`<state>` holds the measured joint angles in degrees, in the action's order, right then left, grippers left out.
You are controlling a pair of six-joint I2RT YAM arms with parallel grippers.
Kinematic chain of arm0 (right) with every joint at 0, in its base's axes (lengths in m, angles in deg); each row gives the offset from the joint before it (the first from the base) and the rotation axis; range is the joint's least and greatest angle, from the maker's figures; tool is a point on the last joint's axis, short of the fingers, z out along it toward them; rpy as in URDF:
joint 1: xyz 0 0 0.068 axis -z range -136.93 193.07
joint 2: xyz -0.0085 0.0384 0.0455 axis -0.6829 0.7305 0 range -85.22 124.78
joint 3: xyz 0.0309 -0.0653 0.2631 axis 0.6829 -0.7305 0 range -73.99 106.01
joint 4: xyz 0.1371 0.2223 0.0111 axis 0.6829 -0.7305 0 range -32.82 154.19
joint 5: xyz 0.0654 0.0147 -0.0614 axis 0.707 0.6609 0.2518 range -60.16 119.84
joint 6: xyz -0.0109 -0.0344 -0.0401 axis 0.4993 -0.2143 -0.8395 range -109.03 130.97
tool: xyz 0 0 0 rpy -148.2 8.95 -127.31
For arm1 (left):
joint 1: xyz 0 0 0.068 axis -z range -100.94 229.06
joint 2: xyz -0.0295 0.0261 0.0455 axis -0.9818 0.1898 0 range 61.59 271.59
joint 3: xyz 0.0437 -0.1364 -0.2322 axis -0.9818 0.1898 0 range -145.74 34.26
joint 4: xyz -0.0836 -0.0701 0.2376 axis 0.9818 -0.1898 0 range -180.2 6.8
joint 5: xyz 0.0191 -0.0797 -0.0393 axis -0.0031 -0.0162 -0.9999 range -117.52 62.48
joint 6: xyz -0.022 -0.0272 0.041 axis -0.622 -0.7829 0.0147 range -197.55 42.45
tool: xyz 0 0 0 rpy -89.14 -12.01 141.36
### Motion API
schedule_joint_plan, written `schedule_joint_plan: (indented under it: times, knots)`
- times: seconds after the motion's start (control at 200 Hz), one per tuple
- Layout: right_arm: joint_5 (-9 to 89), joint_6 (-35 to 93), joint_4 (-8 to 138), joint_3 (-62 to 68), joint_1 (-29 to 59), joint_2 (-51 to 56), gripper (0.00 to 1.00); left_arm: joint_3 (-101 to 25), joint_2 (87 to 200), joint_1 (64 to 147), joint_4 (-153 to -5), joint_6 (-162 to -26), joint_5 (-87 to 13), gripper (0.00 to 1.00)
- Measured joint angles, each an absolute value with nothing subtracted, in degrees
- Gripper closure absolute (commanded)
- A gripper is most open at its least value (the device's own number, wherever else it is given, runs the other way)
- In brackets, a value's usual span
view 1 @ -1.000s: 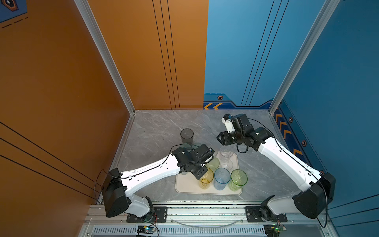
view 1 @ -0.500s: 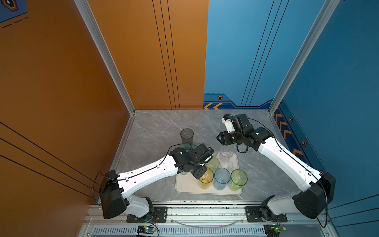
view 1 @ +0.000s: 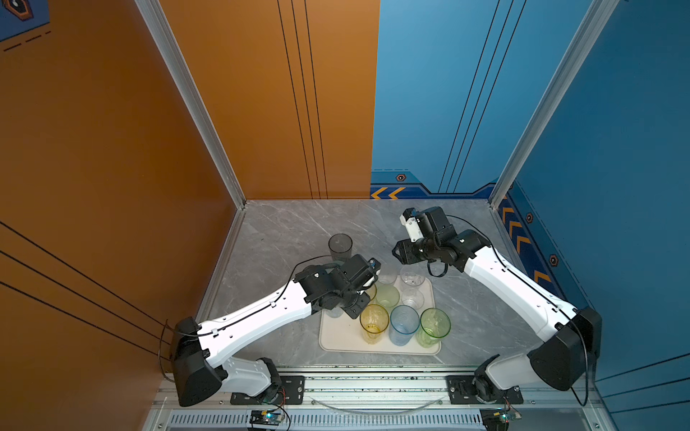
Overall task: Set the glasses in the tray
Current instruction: 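Open the left gripper and raise it toward the grey glass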
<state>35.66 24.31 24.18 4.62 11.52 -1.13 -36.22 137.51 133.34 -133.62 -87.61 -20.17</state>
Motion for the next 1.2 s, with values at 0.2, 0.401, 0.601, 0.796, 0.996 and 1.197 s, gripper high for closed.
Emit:
schedule_joint_plan:
  times: [0.2,0.401,0.601,0.796,0.996,1.197]
  knots:
    - [35.68,23.76,24.18,4.73,11.52,-0.56,0.43,-37.05,134.01,129.12,-133.62,-86.78,-18.70,0.84]
    - [35.68,23.00,24.13,6.24,11.63,-0.43,0.43,-38.16,129.64,125.15,-133.57,-86.06,-16.98,0.84]
    - [35.68,22.39,23.43,9.71,11.63,0.97,0.43,-38.21,125.36,119.05,-133.51,-86.06,-16.10,0.84]
    - [35.68,21.71,22.47,14.43,11.61,3.22,0.43,-36.77,122.04,113.39,-131.74,-87.05,-15.86,0.84]
    - [35.68,21.29,21.01,19.28,11.30,6.52,0.43,-34.27,120.84,110.24,-128.74,-88.47,-14.00,0.84]
    - [35.68,21.29,18.76,24.03,10.80,9.96,0.46,-31.28,120.77,109.43,-125.29,-89.65,-11.19,0.84]
